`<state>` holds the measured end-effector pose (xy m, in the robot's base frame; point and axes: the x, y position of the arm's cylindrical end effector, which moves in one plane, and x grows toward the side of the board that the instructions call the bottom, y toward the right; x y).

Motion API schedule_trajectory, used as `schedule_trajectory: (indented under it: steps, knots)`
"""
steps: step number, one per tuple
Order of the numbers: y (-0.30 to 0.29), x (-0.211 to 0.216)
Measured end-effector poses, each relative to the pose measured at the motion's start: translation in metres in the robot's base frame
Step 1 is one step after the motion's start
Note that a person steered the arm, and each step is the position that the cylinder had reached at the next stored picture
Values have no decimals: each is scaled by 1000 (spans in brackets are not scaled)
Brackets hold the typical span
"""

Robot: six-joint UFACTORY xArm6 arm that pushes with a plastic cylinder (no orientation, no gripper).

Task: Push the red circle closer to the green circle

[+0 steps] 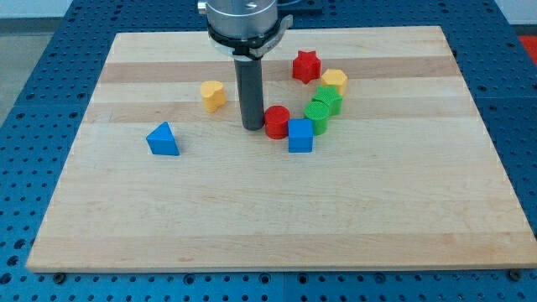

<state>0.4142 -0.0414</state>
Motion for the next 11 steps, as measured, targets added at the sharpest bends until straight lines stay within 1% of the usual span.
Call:
schedule_trajectory:
  steps: [2,3,4,7,10,11]
  knots:
    - [-23,8]
    - [-24,30]
    - [-11,37]
    - [12,35]
    - [17,16]
    - [17,16]
